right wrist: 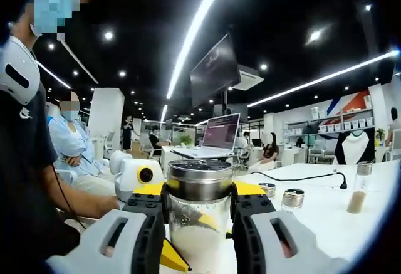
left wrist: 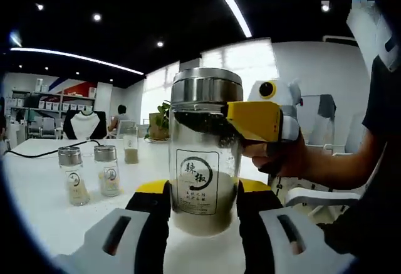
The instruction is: Rotate the seasoning bottle until the label or dispensing opening points toward the visible target arrow and the bottle remains upright within the marked orientation range
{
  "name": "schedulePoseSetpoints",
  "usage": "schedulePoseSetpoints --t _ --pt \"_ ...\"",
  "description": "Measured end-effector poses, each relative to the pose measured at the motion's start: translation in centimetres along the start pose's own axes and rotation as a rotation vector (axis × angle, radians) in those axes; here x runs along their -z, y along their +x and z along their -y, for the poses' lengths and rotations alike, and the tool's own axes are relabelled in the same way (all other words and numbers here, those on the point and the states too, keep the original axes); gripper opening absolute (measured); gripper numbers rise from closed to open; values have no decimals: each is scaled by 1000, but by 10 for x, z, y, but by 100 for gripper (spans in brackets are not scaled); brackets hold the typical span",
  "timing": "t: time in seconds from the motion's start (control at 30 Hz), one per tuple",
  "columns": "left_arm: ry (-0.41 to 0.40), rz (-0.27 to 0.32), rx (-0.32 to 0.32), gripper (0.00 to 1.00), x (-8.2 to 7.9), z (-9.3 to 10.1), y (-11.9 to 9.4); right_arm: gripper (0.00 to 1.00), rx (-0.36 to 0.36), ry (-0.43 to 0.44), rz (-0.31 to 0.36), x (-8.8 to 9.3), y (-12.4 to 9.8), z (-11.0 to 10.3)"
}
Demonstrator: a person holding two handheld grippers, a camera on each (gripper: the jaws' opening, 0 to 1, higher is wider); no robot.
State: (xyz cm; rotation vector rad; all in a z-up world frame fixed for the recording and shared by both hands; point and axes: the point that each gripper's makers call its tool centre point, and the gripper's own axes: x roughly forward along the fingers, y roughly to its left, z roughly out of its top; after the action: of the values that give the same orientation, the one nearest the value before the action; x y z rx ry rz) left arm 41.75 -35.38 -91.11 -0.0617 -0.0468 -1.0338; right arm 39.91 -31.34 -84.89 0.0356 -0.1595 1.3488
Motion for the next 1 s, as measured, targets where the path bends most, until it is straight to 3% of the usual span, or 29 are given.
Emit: schedulePoseSetpoints --t 0.1,0.17,0.33,0.43,0.6,0.8,1.0 --pt "-17 9 21 44 -2 3 -1 37 -35 4 2 0 -2 -2" --pt "22 18 0 43 -4 4 -1 37 -52 22 20 -2 -2 -3" --pt "36 15 -43 42 -8 1 0 37 -17 52 30 -4 -4 2" --pt "84 -8 -129 42 -6 -12 -1 38 69 26 14 -2 -5 12" --pt "82 -16 -147 42 -2 -14 -1 38 148 13 -17 4 2 14" --pt "108 -31 -217 42 2 -21 2 40 302 -29 -63 11 5 26" --pt "92 -19 -246 42 3 -23 4 41 371 -2 -63 16 4 35"
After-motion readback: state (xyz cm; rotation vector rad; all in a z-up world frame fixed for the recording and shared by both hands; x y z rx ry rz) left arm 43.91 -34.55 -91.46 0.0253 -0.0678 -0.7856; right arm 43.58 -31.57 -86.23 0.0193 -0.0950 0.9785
